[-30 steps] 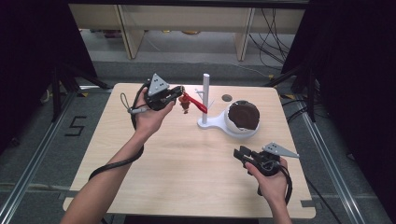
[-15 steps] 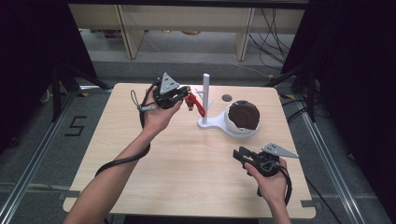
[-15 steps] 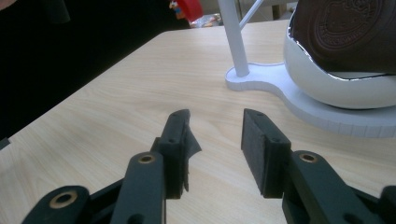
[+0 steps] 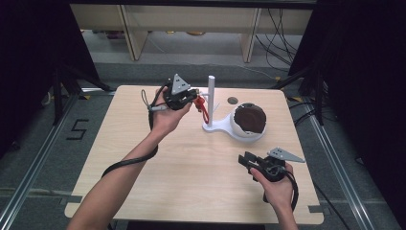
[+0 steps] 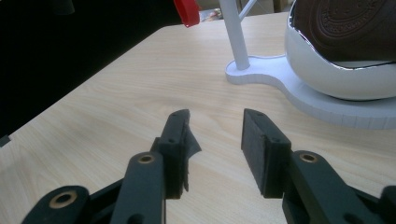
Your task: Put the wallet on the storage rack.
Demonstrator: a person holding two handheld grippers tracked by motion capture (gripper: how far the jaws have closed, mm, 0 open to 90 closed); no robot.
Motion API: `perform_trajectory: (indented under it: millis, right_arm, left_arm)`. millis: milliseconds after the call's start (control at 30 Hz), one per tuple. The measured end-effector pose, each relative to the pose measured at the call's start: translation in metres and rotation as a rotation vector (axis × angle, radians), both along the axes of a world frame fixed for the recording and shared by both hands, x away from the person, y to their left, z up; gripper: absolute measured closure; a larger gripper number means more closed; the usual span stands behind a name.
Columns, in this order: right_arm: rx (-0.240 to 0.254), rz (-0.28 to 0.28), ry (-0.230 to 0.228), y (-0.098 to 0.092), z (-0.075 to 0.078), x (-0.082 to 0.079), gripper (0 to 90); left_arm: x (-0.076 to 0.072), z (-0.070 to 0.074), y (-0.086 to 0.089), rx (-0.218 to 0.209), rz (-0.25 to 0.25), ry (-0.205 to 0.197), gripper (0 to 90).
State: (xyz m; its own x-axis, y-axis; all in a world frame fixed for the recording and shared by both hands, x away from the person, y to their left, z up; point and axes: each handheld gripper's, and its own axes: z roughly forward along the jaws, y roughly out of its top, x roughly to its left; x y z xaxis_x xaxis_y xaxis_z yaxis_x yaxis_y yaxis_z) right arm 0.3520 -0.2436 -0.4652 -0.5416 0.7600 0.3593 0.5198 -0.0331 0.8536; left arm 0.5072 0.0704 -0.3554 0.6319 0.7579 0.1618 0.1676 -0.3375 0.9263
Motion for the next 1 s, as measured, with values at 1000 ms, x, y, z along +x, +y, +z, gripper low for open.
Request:
perform_trajectory:
  millis: [1000]
  right_arm:
    - [0.000, 0.004, 0.000, -0.002, -0.009, 0.003, 62.4]
  left_arm:
    - [0.003, 0.017, -0.012, 0.101, -0.012, 0.022, 79.8]
